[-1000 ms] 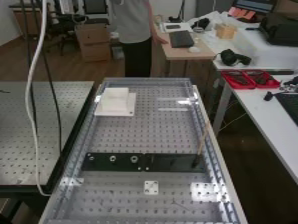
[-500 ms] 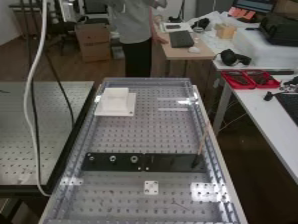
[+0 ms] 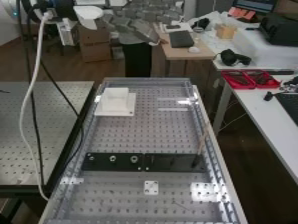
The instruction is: Grab the paper clip and place it in the clear container
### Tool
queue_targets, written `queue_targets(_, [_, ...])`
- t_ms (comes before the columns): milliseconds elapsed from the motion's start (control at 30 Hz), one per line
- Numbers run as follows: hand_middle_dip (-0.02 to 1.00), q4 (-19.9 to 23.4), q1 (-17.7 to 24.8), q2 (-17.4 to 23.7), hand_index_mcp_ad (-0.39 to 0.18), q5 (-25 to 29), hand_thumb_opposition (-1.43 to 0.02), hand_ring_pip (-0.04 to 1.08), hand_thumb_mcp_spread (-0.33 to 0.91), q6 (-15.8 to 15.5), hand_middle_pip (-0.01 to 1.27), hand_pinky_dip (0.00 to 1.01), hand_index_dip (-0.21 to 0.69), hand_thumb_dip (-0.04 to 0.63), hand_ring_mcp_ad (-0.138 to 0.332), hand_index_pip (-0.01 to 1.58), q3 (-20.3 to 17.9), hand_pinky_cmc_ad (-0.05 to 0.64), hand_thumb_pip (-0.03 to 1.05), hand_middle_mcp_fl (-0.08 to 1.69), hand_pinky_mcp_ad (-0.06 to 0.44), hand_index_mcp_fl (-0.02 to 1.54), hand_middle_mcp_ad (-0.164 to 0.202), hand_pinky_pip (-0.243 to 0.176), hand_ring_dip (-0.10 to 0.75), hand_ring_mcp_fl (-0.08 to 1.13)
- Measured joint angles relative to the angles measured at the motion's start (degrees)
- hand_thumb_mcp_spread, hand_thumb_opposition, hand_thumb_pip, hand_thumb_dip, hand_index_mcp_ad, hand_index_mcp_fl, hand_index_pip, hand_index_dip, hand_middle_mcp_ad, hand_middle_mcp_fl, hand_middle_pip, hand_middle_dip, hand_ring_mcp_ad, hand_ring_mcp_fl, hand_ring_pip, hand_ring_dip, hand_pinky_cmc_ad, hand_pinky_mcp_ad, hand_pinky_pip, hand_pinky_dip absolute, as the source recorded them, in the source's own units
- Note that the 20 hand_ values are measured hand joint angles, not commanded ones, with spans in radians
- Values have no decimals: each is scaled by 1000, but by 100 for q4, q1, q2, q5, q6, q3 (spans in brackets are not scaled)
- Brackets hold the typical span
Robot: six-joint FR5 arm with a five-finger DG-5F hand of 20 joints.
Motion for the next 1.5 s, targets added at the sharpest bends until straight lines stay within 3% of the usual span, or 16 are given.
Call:
queue_targets(500, [147, 270, -483, -588, -58, 161, -719, 103, 250, 555, 126, 497, -61, 94, 164, 84, -247, 340, 546, -7, 297, 37, 108, -94, 45, 0])
queue_targets(833, [152, 424, -911, -1037, -89, -92, -724, 119, 271, 903, 129, 497, -58, 131, 166, 113, -213, 340, 620, -7, 297, 37, 106, -98, 45, 0])
queue_targets(1067, [152, 518, -1308, -1400, -103, -435, -737, 124, 278, 1059, 129, 497, -58, 159, 166, 274, -105, 340, 632, -7, 297, 79, 106, -94, 49, 0])
queue_targets(1500, [155, 694, -1940, -2132, -138, -1242, -771, 112, 340, 1174, 131, 468, -51, 188, 168, 709, 246, 340, 641, -7, 295, 323, 108, -98, 49, 0])
